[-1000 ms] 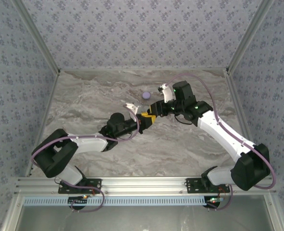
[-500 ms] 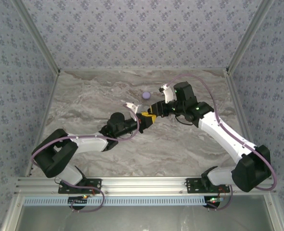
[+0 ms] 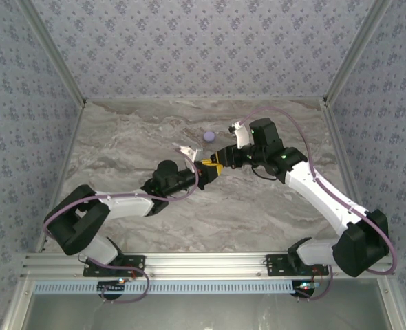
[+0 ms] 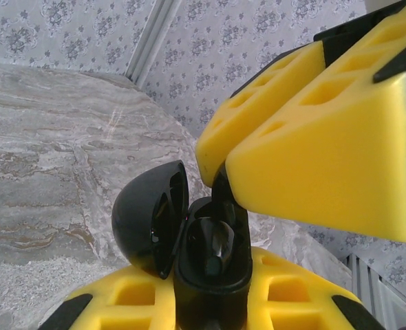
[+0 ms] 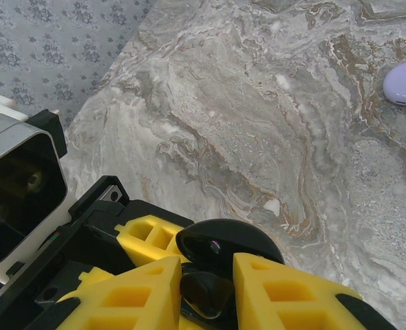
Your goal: Insert the wireless bluetooth earbuds into the charging case
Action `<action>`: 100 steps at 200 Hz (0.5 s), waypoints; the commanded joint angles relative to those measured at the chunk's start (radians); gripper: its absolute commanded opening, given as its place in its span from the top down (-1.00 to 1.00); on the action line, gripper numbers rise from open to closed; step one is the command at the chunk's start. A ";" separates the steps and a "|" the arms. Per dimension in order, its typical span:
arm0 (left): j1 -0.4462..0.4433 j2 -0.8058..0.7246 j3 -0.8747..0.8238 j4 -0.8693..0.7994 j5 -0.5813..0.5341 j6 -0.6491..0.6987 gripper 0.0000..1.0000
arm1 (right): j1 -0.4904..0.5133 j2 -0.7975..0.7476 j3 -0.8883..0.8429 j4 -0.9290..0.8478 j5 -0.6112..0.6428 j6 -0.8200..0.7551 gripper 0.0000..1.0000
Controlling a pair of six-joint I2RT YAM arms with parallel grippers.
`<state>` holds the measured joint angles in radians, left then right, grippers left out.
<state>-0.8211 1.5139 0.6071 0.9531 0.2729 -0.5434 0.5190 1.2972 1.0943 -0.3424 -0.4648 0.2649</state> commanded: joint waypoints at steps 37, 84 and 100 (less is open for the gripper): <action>-0.004 -0.049 0.035 0.003 0.002 0.025 0.86 | 0.001 -0.025 -0.008 -0.033 0.001 -0.016 0.33; -0.005 -0.067 0.036 -0.044 0.005 0.052 0.86 | 0.001 -0.036 -0.001 -0.062 0.031 -0.024 0.31; -0.005 -0.075 0.036 -0.059 0.005 0.063 0.86 | 0.002 -0.041 0.002 -0.067 0.032 -0.027 0.27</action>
<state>-0.8211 1.4796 0.6083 0.8928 0.2737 -0.5163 0.5194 1.2877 1.0916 -0.3729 -0.4564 0.2607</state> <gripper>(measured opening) 0.188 0.354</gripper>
